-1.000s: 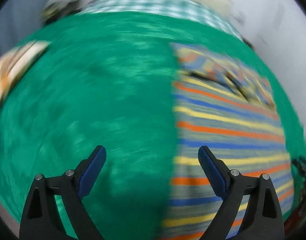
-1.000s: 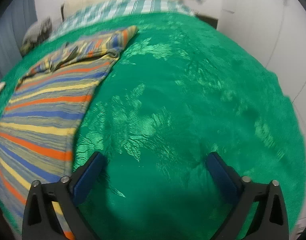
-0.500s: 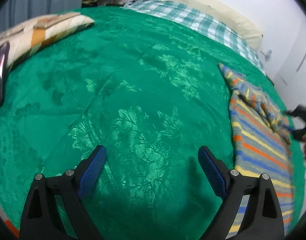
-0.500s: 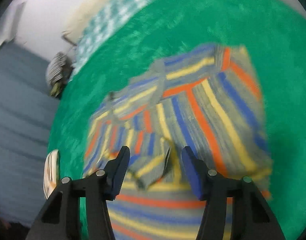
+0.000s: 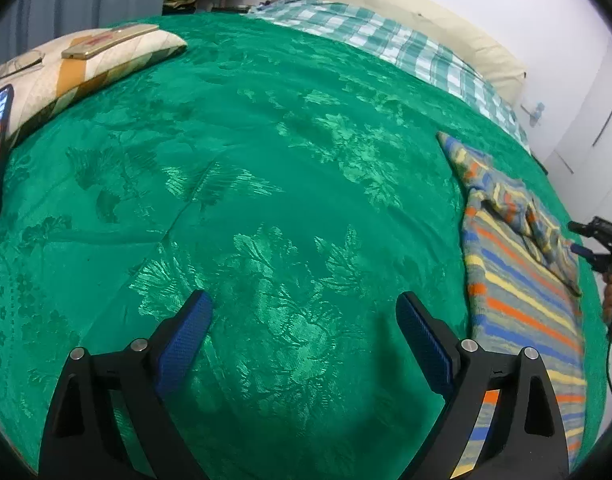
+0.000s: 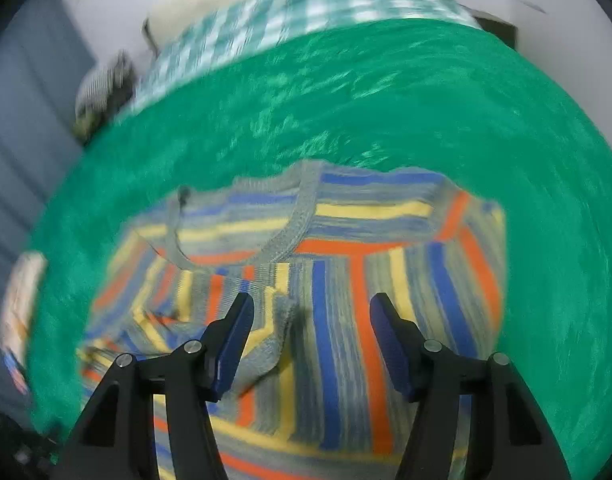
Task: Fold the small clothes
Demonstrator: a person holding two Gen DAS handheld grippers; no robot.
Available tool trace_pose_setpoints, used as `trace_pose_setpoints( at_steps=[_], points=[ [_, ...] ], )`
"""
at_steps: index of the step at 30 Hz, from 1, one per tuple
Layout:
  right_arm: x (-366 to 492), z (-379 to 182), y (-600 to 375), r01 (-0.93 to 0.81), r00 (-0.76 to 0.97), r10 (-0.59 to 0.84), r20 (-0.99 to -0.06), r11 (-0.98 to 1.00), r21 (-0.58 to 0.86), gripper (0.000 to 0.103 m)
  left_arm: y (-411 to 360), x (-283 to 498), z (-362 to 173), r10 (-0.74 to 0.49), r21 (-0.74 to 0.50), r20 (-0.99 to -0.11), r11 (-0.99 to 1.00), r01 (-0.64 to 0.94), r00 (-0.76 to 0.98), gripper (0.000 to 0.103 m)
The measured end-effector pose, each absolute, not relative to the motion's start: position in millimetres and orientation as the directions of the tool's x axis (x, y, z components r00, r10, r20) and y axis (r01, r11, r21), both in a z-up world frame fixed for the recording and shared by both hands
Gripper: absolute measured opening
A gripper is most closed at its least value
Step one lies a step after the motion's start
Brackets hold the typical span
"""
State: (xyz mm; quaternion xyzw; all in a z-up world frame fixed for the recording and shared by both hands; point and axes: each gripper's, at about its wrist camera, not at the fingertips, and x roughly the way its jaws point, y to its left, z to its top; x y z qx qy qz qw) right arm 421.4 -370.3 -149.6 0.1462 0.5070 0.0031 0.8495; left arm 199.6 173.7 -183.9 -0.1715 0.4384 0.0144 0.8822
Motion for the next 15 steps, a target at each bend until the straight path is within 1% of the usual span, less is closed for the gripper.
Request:
trace_pose_setpoints(
  at_steps=[1, 2, 4, 6, 8, 11, 13, 14, 15],
  points=[
    [414.4, -146.5, -376.9, 0.176, 0.501, 0.203, -0.841, 0.928, 0.329, 0.061, 173.7, 199.7, -184.2, -0.125, -0.289, -0.779, 0.941, -0.176, 0.615, 0.094],
    [406.4, -148.0, -380.8, 0.210, 0.497, 0.282, -0.821, 0.878, 0.430, 0.061, 173.6, 199.8, -184.6, -0.123, -0.287, -0.780, 0.942, -0.176, 0.614, 0.094],
    [392.4, -161.6, -380.4, 0.302, 0.471, 0.446, -0.761, 0.729, 0.614, 0.057, 172.0, 199.4, -184.4, -0.118, -0.281, -0.781, 0.943, -0.177, 0.614, 0.094],
    [384.2, -177.8, -378.0, 0.385, 0.455, 0.539, -0.709, 0.598, 0.703, 0.050, 171.1, 199.1, -184.4, -0.114, -0.275, -0.781, 0.945, -0.174, 0.614, 0.094],
    [383.2, -191.3, -368.1, 0.435, 0.441, 0.567, -0.696, 0.543, 0.718, 0.044, 169.6, 197.5, -184.0, -0.110, -0.269, -0.782, 0.947, -0.173, 0.614, 0.094],
    [387.4, -206.7, -354.6, 0.491, 0.435, 0.552, -0.711, 0.517, 0.701, 0.041, 168.2, 195.9, -184.5, -0.106, -0.261, -0.783, 0.950, -0.169, 0.613, 0.094],
    [387.2, -214.3, -357.1, 0.538, 0.434, 0.540, -0.721, 0.487, 0.688, 0.037, 167.9, 196.8, -185.2, -0.106, -0.258, -0.785, 0.952, -0.167, 0.610, 0.094],
    [386.7, -219.1, -355.8, 0.566, 0.424, 0.528, -0.736, 0.480, 0.670, 0.026, 168.0, 197.2, -185.7, -0.106, -0.257, -0.786, 0.952, -0.167, 0.609, 0.094],
    [388.4, -224.6, -356.8, 0.578, 0.413, 0.510, -0.754, 0.493, 0.650, 0.010, 168.2, 198.0, -186.0, -0.106, -0.257, -0.787, 0.952, -0.167, 0.608, 0.094]
  ],
)
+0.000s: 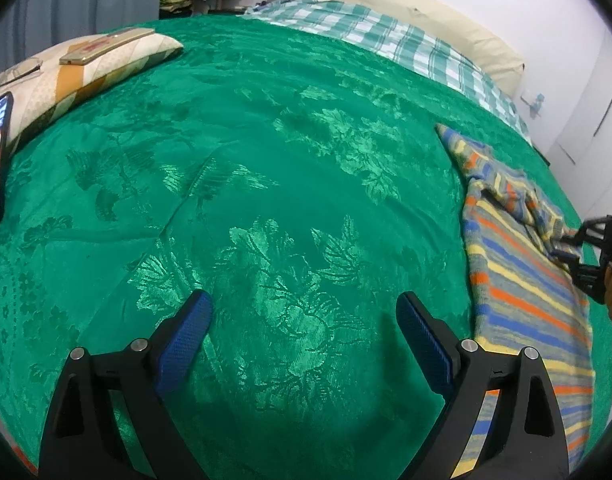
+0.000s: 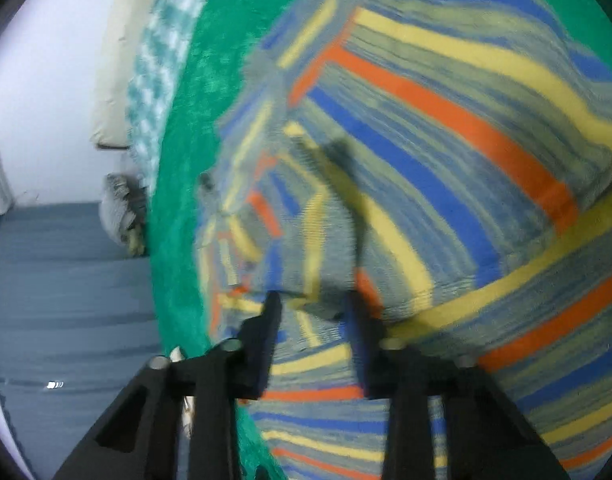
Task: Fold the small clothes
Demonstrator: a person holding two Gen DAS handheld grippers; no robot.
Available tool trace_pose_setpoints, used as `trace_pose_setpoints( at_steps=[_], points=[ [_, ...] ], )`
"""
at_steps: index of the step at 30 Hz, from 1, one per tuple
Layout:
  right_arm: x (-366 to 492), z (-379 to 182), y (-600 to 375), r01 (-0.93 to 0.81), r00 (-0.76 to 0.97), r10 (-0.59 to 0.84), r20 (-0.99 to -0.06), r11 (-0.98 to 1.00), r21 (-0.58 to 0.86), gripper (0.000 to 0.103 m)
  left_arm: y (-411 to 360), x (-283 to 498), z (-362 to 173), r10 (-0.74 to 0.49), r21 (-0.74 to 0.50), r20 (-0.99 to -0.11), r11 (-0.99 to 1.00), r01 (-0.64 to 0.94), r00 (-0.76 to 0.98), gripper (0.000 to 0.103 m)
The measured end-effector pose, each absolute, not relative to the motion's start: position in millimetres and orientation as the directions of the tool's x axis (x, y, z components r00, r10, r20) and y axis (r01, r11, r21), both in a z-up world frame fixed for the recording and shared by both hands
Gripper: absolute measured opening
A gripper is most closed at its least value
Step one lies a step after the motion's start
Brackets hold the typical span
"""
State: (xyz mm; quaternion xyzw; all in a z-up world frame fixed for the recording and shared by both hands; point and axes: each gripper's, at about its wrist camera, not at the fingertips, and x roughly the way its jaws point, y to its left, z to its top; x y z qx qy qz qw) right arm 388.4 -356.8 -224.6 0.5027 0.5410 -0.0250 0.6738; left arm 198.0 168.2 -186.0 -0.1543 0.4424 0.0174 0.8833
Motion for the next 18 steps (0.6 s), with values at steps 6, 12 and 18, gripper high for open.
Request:
trace_pose_setpoints(
  at_steps=[6, 12, 18],
  points=[
    [390.7, -200.6, -352.0, 0.462, 0.391, 0.452, -0.802, 0.657, 0.596, 0.005, 168.7, 200.2, -185.8, -0.117, -0.269, -0.786, 0.949, -0.166, 0.607, 0.094],
    [374.8, -204.6, -366.4, 0.552, 0.417, 0.515, -0.749, 0.511, 0.659, 0.029, 167.8, 201.7, -186.8, -0.113, -0.264, -0.787, 0.950, -0.165, 0.607, 0.094],
    [362.1, -222.6, -363.8, 0.619, 0.430, 0.551, -0.715, 0.396, 0.678, 0.030, 167.1, 201.6, -187.2, -0.108, -0.256, -0.788, 0.953, -0.163, 0.607, 0.094]
  ],
)
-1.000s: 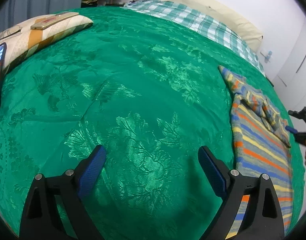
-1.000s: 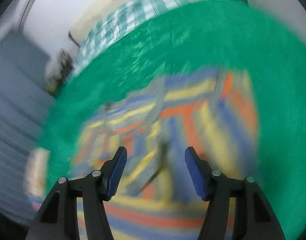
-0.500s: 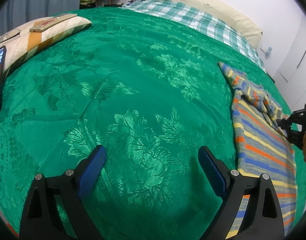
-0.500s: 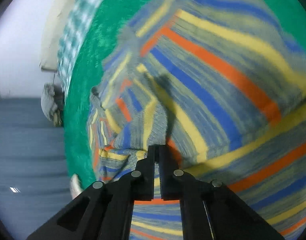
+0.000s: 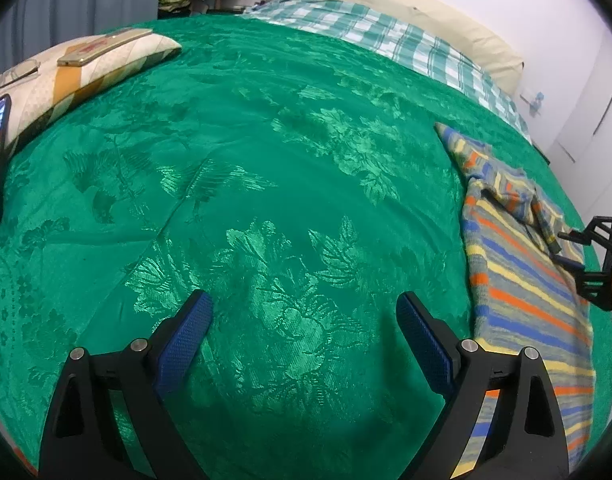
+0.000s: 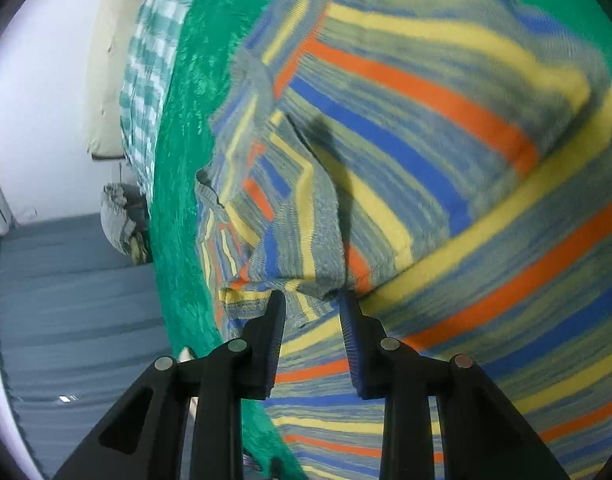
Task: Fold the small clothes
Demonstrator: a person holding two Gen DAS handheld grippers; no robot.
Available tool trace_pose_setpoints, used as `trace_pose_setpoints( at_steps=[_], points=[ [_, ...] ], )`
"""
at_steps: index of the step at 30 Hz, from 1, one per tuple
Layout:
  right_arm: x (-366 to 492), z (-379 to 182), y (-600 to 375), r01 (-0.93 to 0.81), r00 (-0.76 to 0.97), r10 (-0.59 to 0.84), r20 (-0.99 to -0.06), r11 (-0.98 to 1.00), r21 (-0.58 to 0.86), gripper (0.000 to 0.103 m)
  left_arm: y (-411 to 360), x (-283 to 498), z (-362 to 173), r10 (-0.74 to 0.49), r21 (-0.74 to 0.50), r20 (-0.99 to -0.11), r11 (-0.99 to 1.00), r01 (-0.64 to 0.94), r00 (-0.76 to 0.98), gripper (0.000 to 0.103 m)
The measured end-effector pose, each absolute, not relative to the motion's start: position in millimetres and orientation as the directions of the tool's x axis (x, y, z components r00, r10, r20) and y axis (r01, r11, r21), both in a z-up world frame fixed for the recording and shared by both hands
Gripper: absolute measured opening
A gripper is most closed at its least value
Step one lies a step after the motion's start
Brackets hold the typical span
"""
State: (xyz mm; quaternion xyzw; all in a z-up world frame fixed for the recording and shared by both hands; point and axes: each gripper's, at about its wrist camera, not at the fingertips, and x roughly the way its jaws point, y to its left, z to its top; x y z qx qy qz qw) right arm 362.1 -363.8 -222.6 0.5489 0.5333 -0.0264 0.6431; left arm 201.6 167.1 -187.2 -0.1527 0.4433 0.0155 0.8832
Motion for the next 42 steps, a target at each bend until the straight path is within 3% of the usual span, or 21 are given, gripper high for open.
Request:
trace_pose_setpoints(
  at_steps=[5, 6, 7, 8, 9, 16, 19, 20, 21, 24, 27, 31, 32, 33, 34, 38, 42],
  points=[
    [357.6, -232.7, -364.5, 0.656, 0.502, 0.532, -0.682, 0.281, 0.701, 0.030, 166.7, 201.4, -187.7, -0.107, -0.252, -0.789, 0.954, -0.160, 0.605, 0.094],
    [358.8, -231.9, -363.9, 0.652, 0.501, 0.530, -0.685, 0.289, 0.701, 0.026, 166.7, 201.4, -187.7, -0.107, -0.253, -0.789, 0.954, -0.160, 0.605, 0.094],
    [359.9, -230.9, -363.8, 0.646, 0.493, 0.526, -0.693, 0.312, 0.697, 0.020, 167.0, 201.4, -187.8, -0.109, -0.254, -0.789, 0.954, -0.160, 0.604, 0.094],
    [362.5, -227.1, -362.4, 0.634, 0.481, 0.521, -0.705, 0.349, 0.690, 0.007, 167.0, 201.4, -187.5, -0.110, -0.255, -0.789, 0.954, -0.160, 0.604, 0.094],
    [365.2, -220.7, -361.2, 0.616, 0.469, 0.508, -0.722, 0.398, 0.680, 0.003, 167.1, 201.4, -187.4, -0.111, -0.256, -0.790, 0.953, -0.159, 0.604, 0.094],
    [371.6, -177.1, -359.3, 0.428, 0.403, 0.396, -0.825, 0.715, 0.553, 0.001, 167.3, 202.0, -187.3, -0.112, -0.255, -0.791, 0.954, -0.157, 0.602, 0.094],
    [378.9, -172.1, -350.2, 0.299, 0.364, 0.378, -0.851, 0.818, 0.491, 0.007, 166.9, 201.5, -186.9, -0.108, -0.247, -0.792, 0.957, -0.153, 0.601, 0.094],
    [380.9, -166.2, -340.3, 0.214, 0.369, 0.338, -0.866, 0.875, 0.433, 0.014, 166.3, 200.8, -187.1, -0.108, -0.246, -0.792, 0.957, -0.152, 0.601, 0.094],
    [382.2, -160.1, -329.6, 0.119, 0.380, 0.311, -0.871, 0.917, 0.380, 0.028, 166.3, 200.1, -187.2, -0.107, -0.245, -0.792, 0.958, -0.151, 0.601, 0.094],
    [381.7, -150.8, -300.7, -0.141, 0.401, 0.248, -0.882, 0.968, 0.208, 0.036, 165.9, 199.3, -187.7, -0.108, -0.246, -0.792, 0.957, -0.152, 0.601, 0.094],
    [382.4, -156.9, -277.8, -0.321, 0.394, 0.154, -0.906, 0.947, 0.021, 0.036, 164.9, 199.0, -188.0, -0.103, -0.239, -0.794, 0.959, -0.152, 0.599, 0.094],
    [380.7, -170.4, -269.1, -0.432, 0.383, 0.078, -0.921, 0.896, -0.104, 0.035, 163.2, 197.4, -187.8, -0.100, -0.235, -0.794, 0.960, -0.152, 0.599, 0.094],
    [380.4, -173.2, -266.6, -0.461, 0.387, 0.070, -0.919, 0.878, -0.127, 0.028, 163.2, 197.9, -187.8, -0.101, -0.236, -0.794, 0.960, -0.152, 0.599, 0.094],
    [380.3, -175.2, -263.4, -0.482, 0.393, 0.058, -0.918, 0.863, -0.152, 0.008, 163.1, 197.4, -187.8, -0.101, -0.237, -0.794, 0.959, -0.152, 0.599, 0.094],
    [380.8, -176.8, -259.7, -0.502, 0.404, 0.040, -0.914, 0.845, -0.185, 0.004, 163.0, 197.4, -187.8, -0.102, -0.237, -0.794, 0.959, -0.152, 0.599, 0.094],
    [352.1, -164.6, -245.2, -0.650, 0.489, 0.022, -0.872, 0.676, -0.348, 0.004, 162.4, 198.6, -187.6, -0.102, -0.238, -0.796, 0.959, -0.153, 0.597, 0.094],
    [316.3, -191.6, -251.8, -0.768, 0.476, -0.090, -0.875, 0.443, -0.463, 0.004, 159.6, 198.4, -187.4, -0.098, -0.232, -0.799, 0.960, -0.154, 0.594, 0.094]
  ],
)
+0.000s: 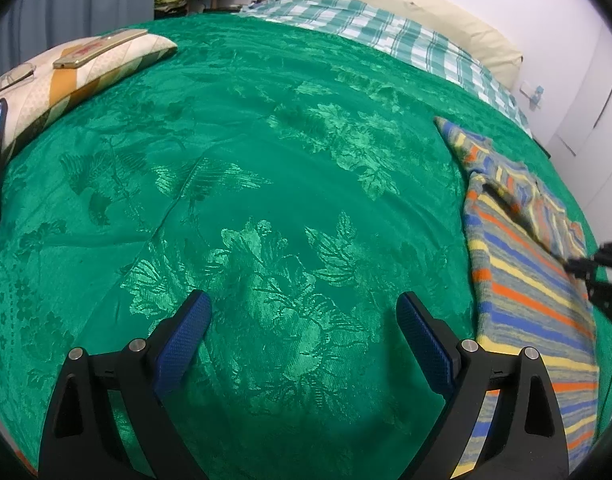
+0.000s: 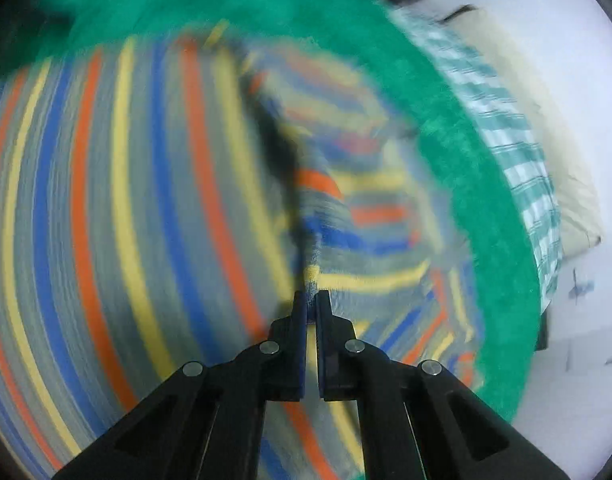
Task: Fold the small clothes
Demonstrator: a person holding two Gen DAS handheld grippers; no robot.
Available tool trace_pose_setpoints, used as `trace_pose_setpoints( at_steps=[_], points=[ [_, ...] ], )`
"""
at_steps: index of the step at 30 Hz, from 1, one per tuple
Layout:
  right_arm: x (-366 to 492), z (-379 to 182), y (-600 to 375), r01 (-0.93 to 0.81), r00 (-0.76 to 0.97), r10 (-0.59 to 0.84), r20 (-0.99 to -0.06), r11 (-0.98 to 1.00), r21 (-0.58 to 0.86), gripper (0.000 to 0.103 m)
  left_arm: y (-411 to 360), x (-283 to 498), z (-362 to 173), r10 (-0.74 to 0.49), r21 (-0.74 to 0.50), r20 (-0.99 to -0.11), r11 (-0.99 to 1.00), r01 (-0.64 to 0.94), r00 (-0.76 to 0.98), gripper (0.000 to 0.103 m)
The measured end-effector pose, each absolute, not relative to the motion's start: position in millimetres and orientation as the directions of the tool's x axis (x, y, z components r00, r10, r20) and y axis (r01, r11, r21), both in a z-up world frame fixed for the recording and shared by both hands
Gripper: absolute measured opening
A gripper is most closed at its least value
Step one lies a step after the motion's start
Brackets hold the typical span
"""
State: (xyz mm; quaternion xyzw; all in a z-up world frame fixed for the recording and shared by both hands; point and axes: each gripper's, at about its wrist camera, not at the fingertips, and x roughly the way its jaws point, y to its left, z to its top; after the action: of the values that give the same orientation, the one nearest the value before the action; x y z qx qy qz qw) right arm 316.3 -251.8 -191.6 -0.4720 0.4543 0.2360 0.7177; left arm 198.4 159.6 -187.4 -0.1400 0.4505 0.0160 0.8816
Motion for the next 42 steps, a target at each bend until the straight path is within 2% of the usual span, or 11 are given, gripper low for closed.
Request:
trace_pose_setpoints(
  at_steps=[4, 6, 7, 16, 20, 25, 29, 31, 33, 34, 42],
  points=[
    [315.7, -190.8, -272.0, -0.736, 0.456, -0.097, -0.885, 0.518, -0.436, 0.017, 159.4, 197.3, -187.2, -0.098, -0.230, -0.799, 0.961, -0.152, 0.593, 0.094],
    [326.7, -175.7, -288.1, -0.691, 0.418, -0.037, -0.908, 0.636, -0.344, 0.054, 159.6, 197.8, -187.2, -0.097, -0.231, -0.799, 0.961, -0.153, 0.594, 0.094],
    [332.6, -163.7, -299.4, -0.663, 0.404, 0.023, -0.914, 0.697, -0.275, 0.056, 159.6, 198.0, -187.3, -0.096, -0.230, -0.799, 0.961, -0.154, 0.593, 0.094],
    [430.0, -158.8, -374.3, -0.054, 0.361, 0.228, -0.904, 0.973, 0.224, 0.046, 156.8, 197.8, -188.4, -0.077, -0.201, -0.804, 0.968, -0.148, 0.589, 0.095],
    [439.8, -188.1, -369.4, 0.039, 0.321, 0.254, -0.913, 0.959, 0.281, 0.004, 158.6, 199.2, -188.8, -0.081, -0.205, -0.806, 0.967, -0.148, 0.587, 0.095],
    [435.2, -164.0, -357.8, -0.040, 0.486, 0.143, -0.862, 0.989, 0.141, 0.005, 159.3, 203.0, -188.9, -0.088, -0.212, -0.807, 0.966, -0.147, 0.585, 0.095],
    [440.6, -193.0, -360.4, 0.011, 0.385, 0.102, -0.917, 0.993, 0.115, 0.012, 157.9, 202.8, -189.5, -0.077, -0.196, -0.808, 0.970, -0.143, 0.585, 0.096],
    [433.2, -184.4, -357.7, 0.008, 0.429, 0.076, -0.900, 0.996, 0.088, 0.021, 156.1, 203.0, -190.3, -0.068, -0.184, -0.809, 0.973, -0.141, 0.584, 0.096],
    [422.1, -172.8, -358.2, 0.016, 0.461, 0.050, -0.886, 0.998, 0.064, 0.060, 154.5, 202.6, -190.7, -0.061, -0.175, -0.810, 0.975, -0.140, 0.583, 0.096],
    [414.2, -165.1, -357.6, 0.011, 0.484, 0.041, -0.874, 0.999, 0.053, 0.066, 154.4, 202.8, -190.6, -0.061, -0.174, -0.810, 0.975, -0.140, 0.583, 0.096],
    [278.7, -125.9, -378.9, -0.038, 0.591, -0.039, -0.806, 0.996, -0.076, 0.082, 153.8, 198.9, -190.5, -0.083, -0.201, -0.808, 0.970, -0.140, 0.584, 0.097]
  ],
)
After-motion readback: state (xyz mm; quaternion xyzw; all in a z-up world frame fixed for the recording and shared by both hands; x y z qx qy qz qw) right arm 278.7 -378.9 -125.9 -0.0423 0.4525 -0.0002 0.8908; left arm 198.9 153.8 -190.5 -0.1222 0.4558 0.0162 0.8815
